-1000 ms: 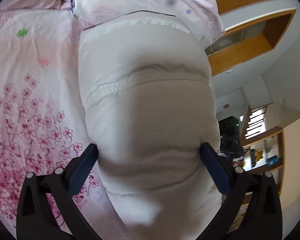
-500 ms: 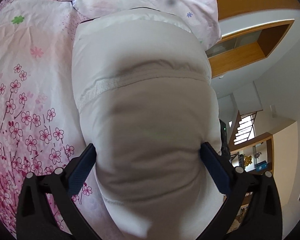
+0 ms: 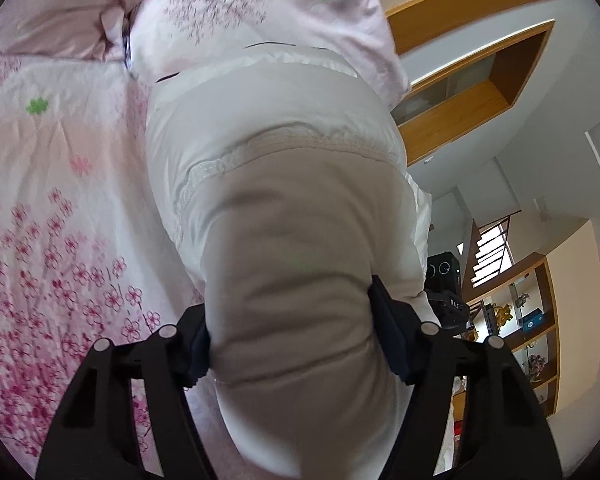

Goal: Fold large clothes

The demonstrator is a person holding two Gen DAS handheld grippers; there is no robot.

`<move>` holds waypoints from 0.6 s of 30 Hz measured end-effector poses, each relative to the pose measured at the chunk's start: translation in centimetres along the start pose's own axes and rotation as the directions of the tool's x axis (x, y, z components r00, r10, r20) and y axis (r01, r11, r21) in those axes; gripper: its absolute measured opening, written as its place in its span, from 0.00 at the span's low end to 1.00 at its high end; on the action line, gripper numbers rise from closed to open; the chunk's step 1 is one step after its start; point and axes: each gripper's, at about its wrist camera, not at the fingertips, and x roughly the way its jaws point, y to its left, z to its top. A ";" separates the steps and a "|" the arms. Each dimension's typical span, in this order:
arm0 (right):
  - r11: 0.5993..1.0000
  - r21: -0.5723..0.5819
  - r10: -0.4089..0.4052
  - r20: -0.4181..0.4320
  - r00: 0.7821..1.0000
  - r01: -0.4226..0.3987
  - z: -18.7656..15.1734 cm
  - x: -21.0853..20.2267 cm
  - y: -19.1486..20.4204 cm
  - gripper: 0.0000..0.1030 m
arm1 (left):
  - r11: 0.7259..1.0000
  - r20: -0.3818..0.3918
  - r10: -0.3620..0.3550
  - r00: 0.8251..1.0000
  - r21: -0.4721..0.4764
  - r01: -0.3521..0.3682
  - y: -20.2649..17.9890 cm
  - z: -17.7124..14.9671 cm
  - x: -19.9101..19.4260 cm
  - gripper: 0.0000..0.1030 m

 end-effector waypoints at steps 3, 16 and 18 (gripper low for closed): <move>0.999 -0.031 0.018 -0.007 1.000 -0.018 1.0 1.6 1.7 0.35 | 1.000 0.049 0.003 0.999 0.018 -0.004 -0.3 0.5 -2.0 0.66; 0.987 -0.100 -0.143 -0.189 0.972 0.126 4.0 16.4 4.7 0.47 | 0.965 0.200 0.237 0.951 -0.159 -0.207 8.5 1.0 -12.3 0.70; 0.983 -0.062 -0.184 -0.187 0.965 0.175 4.0 17.9 3.4 0.60 | 0.964 0.205 0.228 0.952 -0.185 -0.191 9.9 0.7 -12.5 0.73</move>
